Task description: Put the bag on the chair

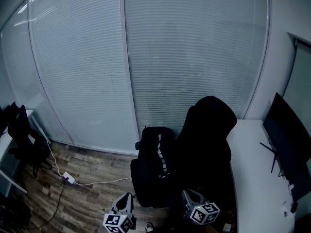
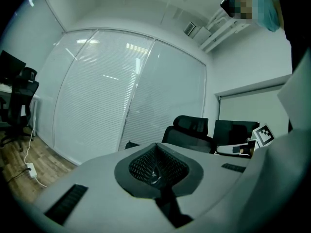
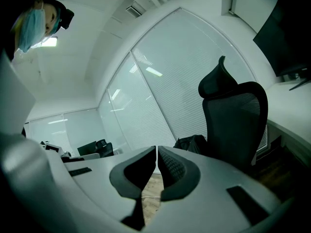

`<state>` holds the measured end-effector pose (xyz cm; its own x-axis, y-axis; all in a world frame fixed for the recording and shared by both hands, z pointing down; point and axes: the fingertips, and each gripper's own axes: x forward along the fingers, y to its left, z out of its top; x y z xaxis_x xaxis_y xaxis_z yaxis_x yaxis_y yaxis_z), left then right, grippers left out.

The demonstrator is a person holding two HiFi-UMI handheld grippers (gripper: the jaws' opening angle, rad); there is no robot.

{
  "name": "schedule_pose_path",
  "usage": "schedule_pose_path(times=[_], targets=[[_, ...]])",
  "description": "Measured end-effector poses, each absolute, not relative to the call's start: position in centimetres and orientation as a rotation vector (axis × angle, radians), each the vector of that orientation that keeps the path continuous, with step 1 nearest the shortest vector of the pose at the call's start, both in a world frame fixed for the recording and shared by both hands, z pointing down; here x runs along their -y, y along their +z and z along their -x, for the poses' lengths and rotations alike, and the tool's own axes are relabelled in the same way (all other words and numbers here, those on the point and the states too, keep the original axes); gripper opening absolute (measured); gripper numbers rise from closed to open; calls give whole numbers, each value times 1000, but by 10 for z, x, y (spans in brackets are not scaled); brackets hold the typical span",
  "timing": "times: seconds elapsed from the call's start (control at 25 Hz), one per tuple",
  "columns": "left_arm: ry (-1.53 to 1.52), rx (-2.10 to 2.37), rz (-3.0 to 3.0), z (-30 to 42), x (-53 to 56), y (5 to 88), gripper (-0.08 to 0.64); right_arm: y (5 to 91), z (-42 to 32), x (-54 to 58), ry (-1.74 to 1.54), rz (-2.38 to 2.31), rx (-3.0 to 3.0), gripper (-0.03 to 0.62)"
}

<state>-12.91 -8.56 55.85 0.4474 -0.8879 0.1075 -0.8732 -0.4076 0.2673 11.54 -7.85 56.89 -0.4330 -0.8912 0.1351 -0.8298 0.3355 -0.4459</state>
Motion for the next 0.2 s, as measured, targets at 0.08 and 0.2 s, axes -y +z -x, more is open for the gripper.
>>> schedule_pose_path(times=[0.08,0.2], targets=[[-78,1516,-2415,125,80,558,18,568,-120,74,-692,1593,-2457,49],[-83,1518,-2410,120,75,557,19,567,-125,70,-690,1592,-2455,49]])
